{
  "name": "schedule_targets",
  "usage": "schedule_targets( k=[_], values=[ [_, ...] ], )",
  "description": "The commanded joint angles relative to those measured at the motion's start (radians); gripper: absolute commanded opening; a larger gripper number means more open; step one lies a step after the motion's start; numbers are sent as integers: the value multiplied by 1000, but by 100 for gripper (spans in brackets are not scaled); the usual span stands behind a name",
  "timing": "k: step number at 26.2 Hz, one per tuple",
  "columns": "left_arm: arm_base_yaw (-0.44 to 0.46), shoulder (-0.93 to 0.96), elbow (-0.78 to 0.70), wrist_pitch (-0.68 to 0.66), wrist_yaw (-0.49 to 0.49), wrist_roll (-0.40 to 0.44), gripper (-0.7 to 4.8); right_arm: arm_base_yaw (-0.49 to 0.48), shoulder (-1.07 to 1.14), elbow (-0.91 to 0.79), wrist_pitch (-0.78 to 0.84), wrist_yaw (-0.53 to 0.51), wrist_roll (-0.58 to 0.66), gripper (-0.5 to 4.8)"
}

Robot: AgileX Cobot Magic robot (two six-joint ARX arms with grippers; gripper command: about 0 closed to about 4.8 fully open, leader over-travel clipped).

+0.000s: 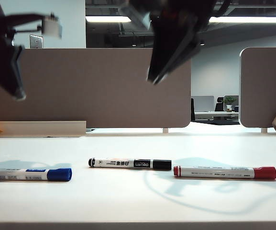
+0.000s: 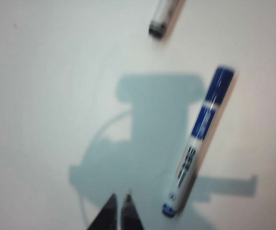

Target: Pick up the markers one by one and line them up horizontally in a straight line on the table.

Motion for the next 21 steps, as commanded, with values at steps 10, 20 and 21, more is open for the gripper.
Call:
schedule_targets(
  k=[10,20,21],
  values=[
    [2,-123,0,4,139,-268,-6,5,258,148,71,185,-222,118],
    [2,-206,-2,-3,196,-287,-6,30,312,150,71,176,-307,216],
    [2,-211,-2,-5,196,-287,-6,31,317,150,65,175,-308,216]
  ],
)
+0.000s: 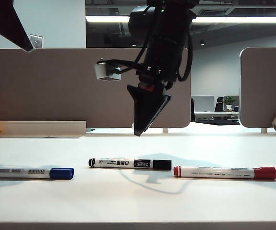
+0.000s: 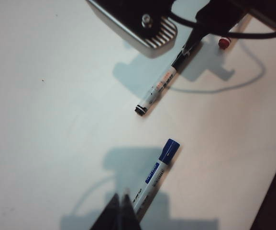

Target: Pick up the markers one by one and line them up horizontally in a straight line on the table.

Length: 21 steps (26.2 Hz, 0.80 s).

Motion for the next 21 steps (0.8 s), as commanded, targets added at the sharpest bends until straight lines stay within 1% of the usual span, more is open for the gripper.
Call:
schedule_targets(
  k=[1,5,9,17,20,21],
  values=[
    [1,-24,0,-8,10,-5,-6,12,27,3,-3,-8,-6,216],
    [1,-38,0,-22,11,-7,-6,29,56,3,-2,-8,-7,216],
    [1,-39,0,-40,10,-7,-6,40,80,3,2,-35,-2,211],
    [1,-44,0,-61,10,-7,-6,39,109,3,22,-34,-2,211],
    [1,-44,0,-61,10,-7,-6,42,111,3,20,-36,21,210],
    [1,-44,0,-60,10,-6,-6,42,111,3,15,-53,24,210]
  ],
)
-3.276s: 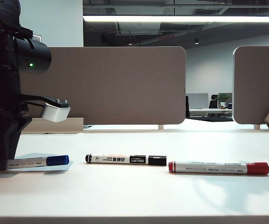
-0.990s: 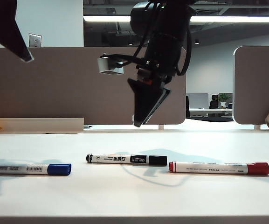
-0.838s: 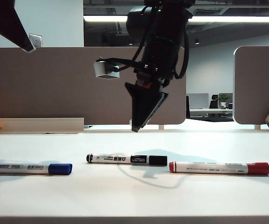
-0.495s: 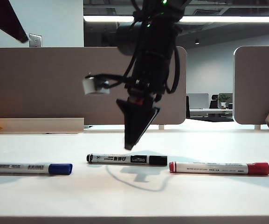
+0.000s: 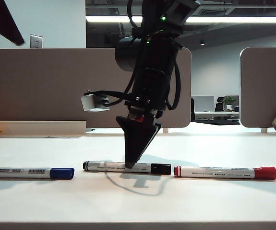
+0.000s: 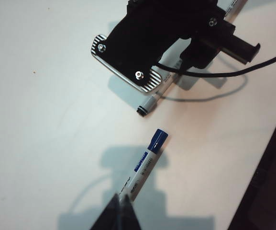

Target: Pick up the markers one by one and line them up horizontally in a straight line on the table.

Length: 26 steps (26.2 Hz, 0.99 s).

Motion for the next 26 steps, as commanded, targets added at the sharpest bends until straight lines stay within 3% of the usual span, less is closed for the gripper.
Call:
schedule_targets(
  k=[1,26],
  values=[
    [1,-5,0,3,6,-3,-6,5,-5,4,-5,-26,23,210],
    [1,-11,0,8,7,-4,-6,56,-5,2,-52,-41,47,198]
  ],
)
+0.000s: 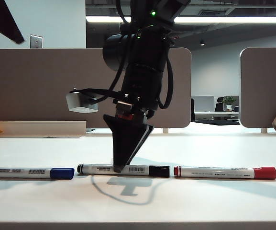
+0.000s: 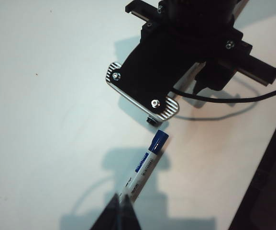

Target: Pick up the markers one by one and line them up horizontally in a straight line on the table.

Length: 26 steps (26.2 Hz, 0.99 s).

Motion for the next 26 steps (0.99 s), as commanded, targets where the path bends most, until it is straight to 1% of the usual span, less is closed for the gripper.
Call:
schedule_targets(
  k=[1,8,26],
  values=[
    [1,-4,0,5,7,-5,-6,3,-5,0,-8,-9,5,198],
    [1,-4,0,6,7,-18,-6,24,-5,0,-10,-12,5,197],
    [1,-4,0,6,7,-18,-6,25,-5,0,-16,-11,5,198]
  ],
)
